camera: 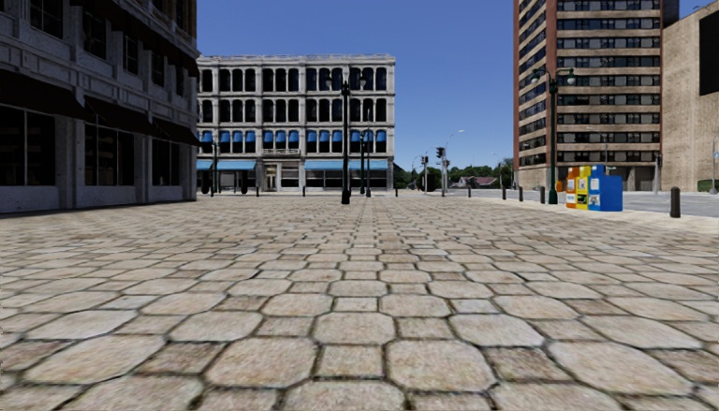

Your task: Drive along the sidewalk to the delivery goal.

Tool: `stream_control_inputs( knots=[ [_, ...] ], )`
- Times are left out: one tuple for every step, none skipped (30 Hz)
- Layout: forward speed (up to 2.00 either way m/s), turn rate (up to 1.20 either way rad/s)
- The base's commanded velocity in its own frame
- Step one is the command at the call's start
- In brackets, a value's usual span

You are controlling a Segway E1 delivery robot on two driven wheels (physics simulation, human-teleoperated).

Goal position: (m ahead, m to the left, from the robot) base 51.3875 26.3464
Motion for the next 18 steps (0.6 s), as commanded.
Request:
stream_control_inputs(
  knots=[
    [1.99, 0.0],
    [1.99, 0.0],
    [1.99, 0.0],
    [1.99, 0.0],
    [1.99, 0.0],
    [1.99, 0.0],
    [1.99, 0.0],
    [1.99, 0.0],
    [1.99, 0.0],
    [1.99, 0.0],
    [1.99, 0.0],
    [1.99, 0.0],
    [1.99, -0.03],
    [1.99, -0.14],
    [1.99, -0.18],
    [1.99, -0.19],
    [1.99, -0.19],
    [1.99, -0.19]
  ],
)
